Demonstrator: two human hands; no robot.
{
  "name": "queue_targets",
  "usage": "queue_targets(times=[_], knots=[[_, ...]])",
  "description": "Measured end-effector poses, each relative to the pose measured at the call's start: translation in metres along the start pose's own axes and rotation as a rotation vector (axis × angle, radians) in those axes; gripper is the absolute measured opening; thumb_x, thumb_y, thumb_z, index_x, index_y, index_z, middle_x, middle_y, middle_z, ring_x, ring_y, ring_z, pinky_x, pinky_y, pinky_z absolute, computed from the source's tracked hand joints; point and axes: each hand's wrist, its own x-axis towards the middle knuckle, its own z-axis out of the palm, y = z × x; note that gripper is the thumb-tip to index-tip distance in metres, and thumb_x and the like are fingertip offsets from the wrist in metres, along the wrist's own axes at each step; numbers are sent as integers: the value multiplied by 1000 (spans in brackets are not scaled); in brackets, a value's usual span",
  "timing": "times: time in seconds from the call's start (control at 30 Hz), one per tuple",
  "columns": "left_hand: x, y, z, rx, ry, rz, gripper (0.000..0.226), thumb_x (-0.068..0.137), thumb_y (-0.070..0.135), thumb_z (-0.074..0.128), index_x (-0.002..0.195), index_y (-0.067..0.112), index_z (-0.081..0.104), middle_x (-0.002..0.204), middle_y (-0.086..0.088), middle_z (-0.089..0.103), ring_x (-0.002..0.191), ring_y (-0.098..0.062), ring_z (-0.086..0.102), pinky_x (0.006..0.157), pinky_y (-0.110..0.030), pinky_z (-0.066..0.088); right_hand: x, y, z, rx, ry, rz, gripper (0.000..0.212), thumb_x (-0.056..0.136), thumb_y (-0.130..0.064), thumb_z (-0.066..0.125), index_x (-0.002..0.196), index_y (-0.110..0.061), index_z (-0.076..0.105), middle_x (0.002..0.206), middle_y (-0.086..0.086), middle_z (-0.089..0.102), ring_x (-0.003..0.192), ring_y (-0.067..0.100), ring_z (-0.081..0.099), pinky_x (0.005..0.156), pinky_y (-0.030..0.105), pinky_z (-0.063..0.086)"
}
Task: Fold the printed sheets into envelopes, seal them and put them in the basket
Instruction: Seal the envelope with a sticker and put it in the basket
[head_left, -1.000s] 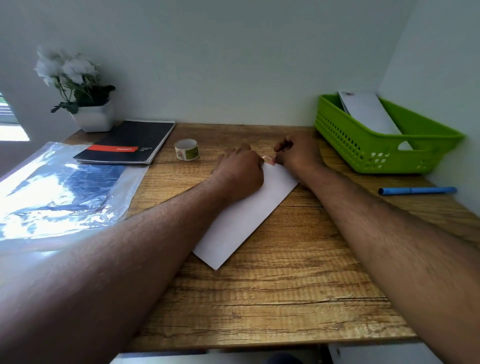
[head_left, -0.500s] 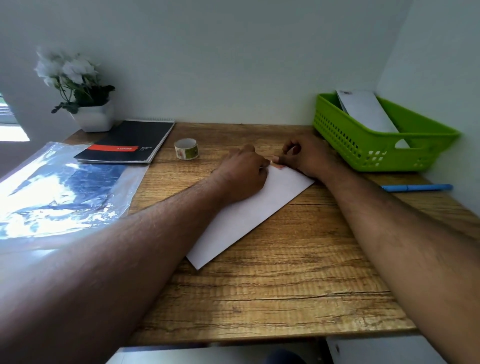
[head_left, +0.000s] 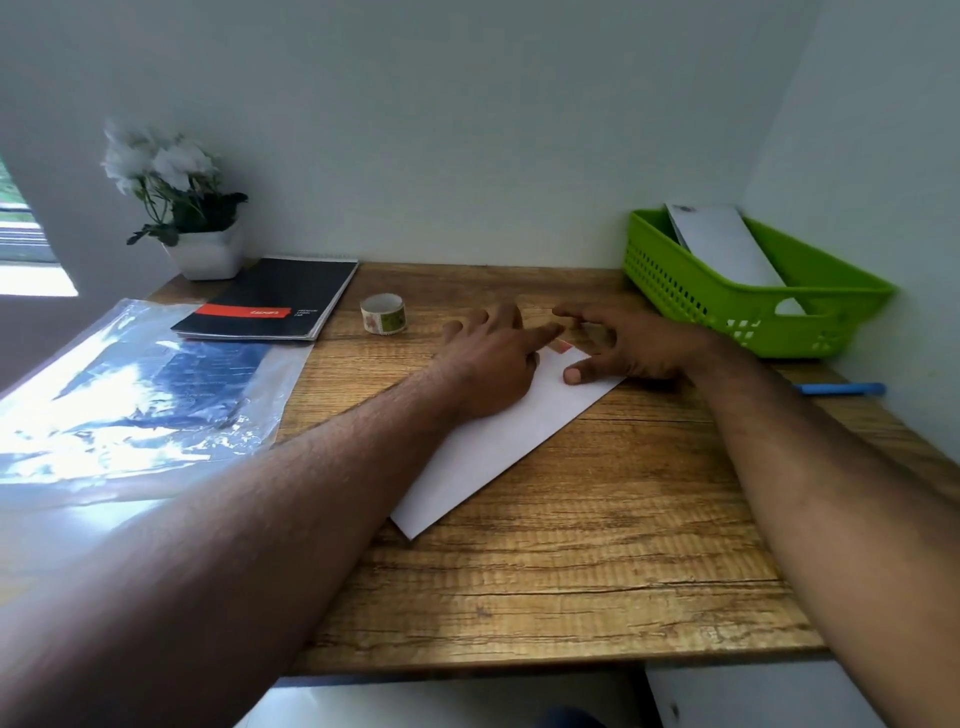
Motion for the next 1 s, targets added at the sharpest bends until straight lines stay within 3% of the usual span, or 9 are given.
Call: queue_targets(times=[0.1,0.17,0.3,0.47,0.57,0.67,0.8,0.87,1.0], knots=[[1,-1,0,-3,-14,16,43,100,39,31,141,52,38,140,-4,37,132,-30,32,108,-52,23,0,-1,0,-80,-41,38,92,61,-71,65,142,-51,26,158,-8,19,145,20,20,118,41,17],[1,0,1,2,17,24,41,99,37,34,137,46,47,135,-2,42,129,-28,35,107,-50,25,1,-2,0,-141,-81,55,94,56,-80,56,141,-54,25,160,-11,12,146,21,15,119,46,12],[-1,1,0,47,143,20,36,95,34,41,122,31,66,126,-2,51,121,-25,45,104,-45,32,-3,-8,-3,-204,-140,57,84,73,-72,52,145,-50,16,161,-10,3,146,21,15,119,41,12],[-3,0,0,38,161,-70,36,94,33,43,119,25,67,127,-4,56,119,-28,50,101,-46,37,-8,-19,-5,-423,-293,168,84,74,-79,30,144,-52,-7,159,-5,-19,148,31,-4,118,47,0],[-4,3,-1,46,163,-88,36,93,34,43,118,24,67,127,-4,58,118,-29,50,98,-46,38,-14,-27,-9,-455,-326,228,87,74,-80,32,146,-49,-6,158,-5,-21,147,30,-6,119,48,-1],[-7,9,0,117,148,-99,36,93,33,42,120,22,64,129,-6,56,118,-31,49,96,-48,39,-24,-33,-17,-486,-324,243,81,80,-74,40,149,-40,12,160,-5,-11,148,25,2,120,45,4],[-11,18,-6,193,104,-117,43,98,45,38,121,17,60,130,-11,54,120,-35,49,95,-50,40,-27,-44,-15,-435,-136,228,65,81,-67,51,135,-32,51,152,-4,37,137,21,36,112,38,29],[-13,22,-9,207,43,-151,55,96,57,37,124,15,59,132,-13,53,122,-36,48,96,-50,40,-24,-48,-9,-440,-92,195,67,81,-60,59,138,-26,48,147,-3,44,130,20,44,107,35,36],[-10,17,-11,103,-51,-193,64,91,59,50,135,12,49,138,-16,49,125,-35,45,99,-47,41,-24,-44,-7,-350,-76,174,72,81,-53,64,144,-31,37,152,-4,35,136,21,37,107,32,30]])
